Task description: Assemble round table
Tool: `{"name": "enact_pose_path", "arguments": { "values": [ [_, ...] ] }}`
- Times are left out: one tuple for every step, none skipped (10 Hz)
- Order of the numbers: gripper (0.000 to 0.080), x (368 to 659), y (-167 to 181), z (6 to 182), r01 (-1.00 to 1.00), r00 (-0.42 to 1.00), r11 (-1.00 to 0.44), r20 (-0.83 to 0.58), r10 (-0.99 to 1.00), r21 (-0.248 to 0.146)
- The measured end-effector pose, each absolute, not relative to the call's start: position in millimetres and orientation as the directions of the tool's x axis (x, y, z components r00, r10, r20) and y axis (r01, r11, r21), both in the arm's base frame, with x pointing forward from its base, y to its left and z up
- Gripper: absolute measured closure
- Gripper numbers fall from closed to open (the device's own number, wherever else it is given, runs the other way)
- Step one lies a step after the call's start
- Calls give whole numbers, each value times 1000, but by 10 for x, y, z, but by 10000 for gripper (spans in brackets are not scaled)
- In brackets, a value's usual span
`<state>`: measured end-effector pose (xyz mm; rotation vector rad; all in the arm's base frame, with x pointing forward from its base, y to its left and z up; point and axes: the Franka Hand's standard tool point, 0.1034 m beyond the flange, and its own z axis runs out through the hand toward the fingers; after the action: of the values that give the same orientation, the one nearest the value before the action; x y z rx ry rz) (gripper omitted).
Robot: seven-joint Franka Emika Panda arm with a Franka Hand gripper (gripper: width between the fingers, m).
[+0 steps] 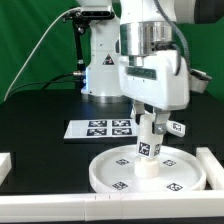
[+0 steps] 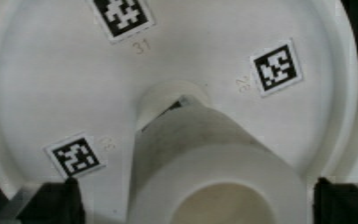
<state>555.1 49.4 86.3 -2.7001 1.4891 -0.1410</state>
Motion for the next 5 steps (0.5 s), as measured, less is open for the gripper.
{"name": "enact_pose_path", "arguments": {
  "values": [
    [152, 5557, 480, 863, -812, 574, -577, 64, -817, -88],
    [151, 5556, 471, 862, -767, 632, -636, 71, -772, -82],
    [151, 5555, 470, 859, -726, 680, -684, 76, -729, -76],
    [151, 5550, 483, 834, -613, 785, -790, 97, -612, -30],
    [151, 5556, 484, 796, -424, 901, -905, 104, -420, 20]
  ]
}}
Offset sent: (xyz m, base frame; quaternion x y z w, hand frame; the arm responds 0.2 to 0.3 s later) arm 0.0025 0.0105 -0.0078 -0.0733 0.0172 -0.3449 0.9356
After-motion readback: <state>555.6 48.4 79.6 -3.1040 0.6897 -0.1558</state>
